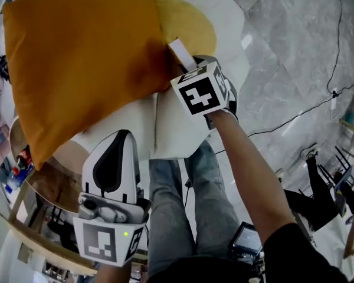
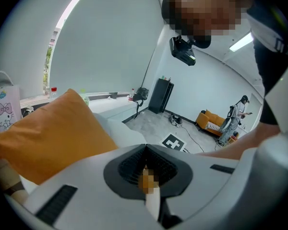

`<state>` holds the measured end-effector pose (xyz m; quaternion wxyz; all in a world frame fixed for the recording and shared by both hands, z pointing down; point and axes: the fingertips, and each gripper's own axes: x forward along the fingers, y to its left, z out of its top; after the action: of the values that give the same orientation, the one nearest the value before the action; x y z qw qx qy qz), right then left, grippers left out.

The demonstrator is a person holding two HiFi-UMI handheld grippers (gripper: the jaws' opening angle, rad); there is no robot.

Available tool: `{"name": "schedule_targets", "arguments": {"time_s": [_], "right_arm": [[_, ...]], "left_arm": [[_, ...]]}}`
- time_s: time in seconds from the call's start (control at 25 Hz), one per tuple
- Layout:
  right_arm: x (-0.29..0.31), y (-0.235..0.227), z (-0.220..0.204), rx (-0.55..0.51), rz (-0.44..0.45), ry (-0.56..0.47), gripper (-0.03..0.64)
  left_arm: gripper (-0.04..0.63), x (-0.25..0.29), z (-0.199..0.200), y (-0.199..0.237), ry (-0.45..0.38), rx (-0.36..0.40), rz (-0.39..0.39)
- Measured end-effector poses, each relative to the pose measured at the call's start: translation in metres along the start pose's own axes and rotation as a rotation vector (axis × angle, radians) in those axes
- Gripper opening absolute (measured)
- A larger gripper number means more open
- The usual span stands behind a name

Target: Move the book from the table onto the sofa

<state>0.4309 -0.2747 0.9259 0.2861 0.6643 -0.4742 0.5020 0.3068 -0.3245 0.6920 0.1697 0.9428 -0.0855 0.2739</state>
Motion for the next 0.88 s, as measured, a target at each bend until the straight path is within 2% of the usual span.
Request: {"name": "schedule_targets", "arguments": {"time_s": [0.24, 0.36, 0.56, 0.88], "right_arm": [[0.002, 0.004, -0.003, 0.003, 0.025, 0.022, 0.158], [0.003, 0.008, -0.014, 0.039, 0.068, 0.080, 0.210], [-0.003, 0.010, -0.004, 0.052, 0.090, 0.040, 0.232], [-0.038, 0.008, 0.012, 0.041, 0.111, 0.018, 0.233]], "left_arm": [[0.005, -0.002, 0.001, 0.002, 0.001, 0.002, 0.001], [0.005, -0.005, 0.008, 0.006, -0.007, 0.010, 0.002], [0.005, -0.009, 0.023, 0.014, -0.021, 0.031, 0.006], [0.005, -0.018, 0.053, -0.001, -0.047, 0.074, -0.005]]}}
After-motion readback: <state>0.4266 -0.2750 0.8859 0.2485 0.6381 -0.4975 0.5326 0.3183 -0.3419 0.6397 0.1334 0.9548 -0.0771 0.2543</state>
